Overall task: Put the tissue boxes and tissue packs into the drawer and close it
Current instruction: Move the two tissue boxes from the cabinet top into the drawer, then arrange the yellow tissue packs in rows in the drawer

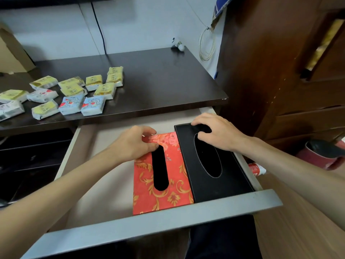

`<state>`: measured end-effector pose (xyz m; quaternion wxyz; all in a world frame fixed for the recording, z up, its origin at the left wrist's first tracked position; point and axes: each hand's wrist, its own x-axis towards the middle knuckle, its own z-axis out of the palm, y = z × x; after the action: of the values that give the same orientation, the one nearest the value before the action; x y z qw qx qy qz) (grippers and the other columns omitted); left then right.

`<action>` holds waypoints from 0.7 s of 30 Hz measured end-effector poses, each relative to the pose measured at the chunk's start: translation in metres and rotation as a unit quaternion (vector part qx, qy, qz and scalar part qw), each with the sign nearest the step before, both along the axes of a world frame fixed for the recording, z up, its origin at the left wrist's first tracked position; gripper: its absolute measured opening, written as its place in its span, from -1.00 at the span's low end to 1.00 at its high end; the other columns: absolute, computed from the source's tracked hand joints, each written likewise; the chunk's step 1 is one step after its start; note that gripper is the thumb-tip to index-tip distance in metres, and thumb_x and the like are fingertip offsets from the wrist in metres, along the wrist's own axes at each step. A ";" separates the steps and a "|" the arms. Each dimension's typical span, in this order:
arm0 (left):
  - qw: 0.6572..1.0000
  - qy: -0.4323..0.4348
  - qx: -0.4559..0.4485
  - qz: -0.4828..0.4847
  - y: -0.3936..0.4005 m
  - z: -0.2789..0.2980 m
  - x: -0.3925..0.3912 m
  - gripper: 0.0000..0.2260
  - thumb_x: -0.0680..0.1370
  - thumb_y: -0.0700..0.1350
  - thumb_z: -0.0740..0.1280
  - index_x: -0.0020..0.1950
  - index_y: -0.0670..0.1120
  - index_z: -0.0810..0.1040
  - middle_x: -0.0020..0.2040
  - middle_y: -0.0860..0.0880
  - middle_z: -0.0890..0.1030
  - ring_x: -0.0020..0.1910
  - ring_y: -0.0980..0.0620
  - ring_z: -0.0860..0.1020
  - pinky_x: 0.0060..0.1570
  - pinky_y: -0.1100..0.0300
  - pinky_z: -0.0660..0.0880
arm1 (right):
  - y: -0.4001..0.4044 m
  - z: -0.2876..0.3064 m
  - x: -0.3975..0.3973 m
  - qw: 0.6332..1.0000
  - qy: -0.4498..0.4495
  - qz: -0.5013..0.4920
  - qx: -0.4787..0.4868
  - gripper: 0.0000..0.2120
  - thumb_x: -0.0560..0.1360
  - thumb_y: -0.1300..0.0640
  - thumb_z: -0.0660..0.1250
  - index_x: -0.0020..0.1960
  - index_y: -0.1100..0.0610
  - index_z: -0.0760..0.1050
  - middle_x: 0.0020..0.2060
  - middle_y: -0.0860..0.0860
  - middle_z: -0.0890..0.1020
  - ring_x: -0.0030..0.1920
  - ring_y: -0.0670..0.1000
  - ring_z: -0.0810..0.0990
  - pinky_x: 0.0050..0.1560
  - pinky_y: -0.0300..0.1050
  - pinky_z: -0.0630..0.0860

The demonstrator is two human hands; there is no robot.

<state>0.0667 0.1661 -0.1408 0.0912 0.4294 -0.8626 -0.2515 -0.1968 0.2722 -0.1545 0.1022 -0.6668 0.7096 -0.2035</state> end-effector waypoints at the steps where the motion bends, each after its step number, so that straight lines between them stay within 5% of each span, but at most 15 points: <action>1: 1.000 0.008 0.001 0.006 -0.001 0.001 0.002 -0.64 0.48 -0.01 0.48 0.25 -0.05 0.60 0.12 0.04 0.65 0.08 0.04 0.62 0.12 0.13 0.51 | -0.002 0.005 0.005 1.000 -0.016 -0.005 -0.007 -0.61 0.50 0.04 0.32 0.33 -0.02 0.58 0.27 -0.14 0.60 0.31 -0.05 0.51 0.32 0.06 0.45; 9: 0.987 0.138 -0.048 0.060 -0.028 0.038 0.053 -0.92 0.52 -0.08 0.40 -0.09 0.07 0.69 -0.21 0.18 0.71 -0.20 0.27 0.63 -0.06 0.22 0.52 | -0.055 0.043 0.056 0.989 -0.108 0.045 -0.095 -0.71 0.44 0.19 0.30 0.01 -0.07 0.72 -0.06 -0.27 0.71 -0.01 -0.27 0.63 0.02 -0.28 0.50; 14: 0.961 0.226 -0.088 0.132 -0.064 0.061 0.101 -0.90 0.55 -0.07 0.38 -0.03 0.07 0.70 -0.12 0.17 0.71 -0.12 0.19 0.64 -0.09 0.21 0.55 | -0.114 0.061 0.101 0.977 -0.173 0.080 -0.096 -0.70 0.43 0.20 0.30 0.03 -0.06 0.71 -0.07 -0.25 0.72 -0.05 -0.24 0.66 0.06 -0.16 0.58; 19: 0.955 0.201 -0.143 0.166 -0.109 0.069 0.137 -0.88 0.56 -0.04 0.35 0.01 0.11 0.68 -0.06 0.27 0.65 -0.07 0.36 0.56 -0.21 0.48 0.41 | -0.178 0.065 0.140 0.976 -0.186 0.089 -0.072 -0.69 0.47 0.23 0.34 0.12 -0.03 0.69 0.03 -0.19 0.70 0.07 -0.18 0.63 0.19 -0.08 0.55; 21: 0.955 0.188 -0.153 0.173 -0.130 0.071 0.145 -0.86 0.57 -0.05 0.35 0.06 0.09 0.68 -0.06 0.25 0.65 -0.08 0.31 0.58 -0.14 0.43 0.47 | -0.205 0.065 0.151 0.977 -0.185 0.084 -0.068 -0.70 0.50 0.23 0.35 0.16 -0.01 0.67 0.08 -0.15 0.69 0.12 -0.15 0.61 0.23 -0.05 0.53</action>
<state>0.2119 0.0359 -0.0697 0.3589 0.4975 -0.7706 -0.1729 -0.0460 0.0676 -0.0891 0.2028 -0.6801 0.6042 -0.3623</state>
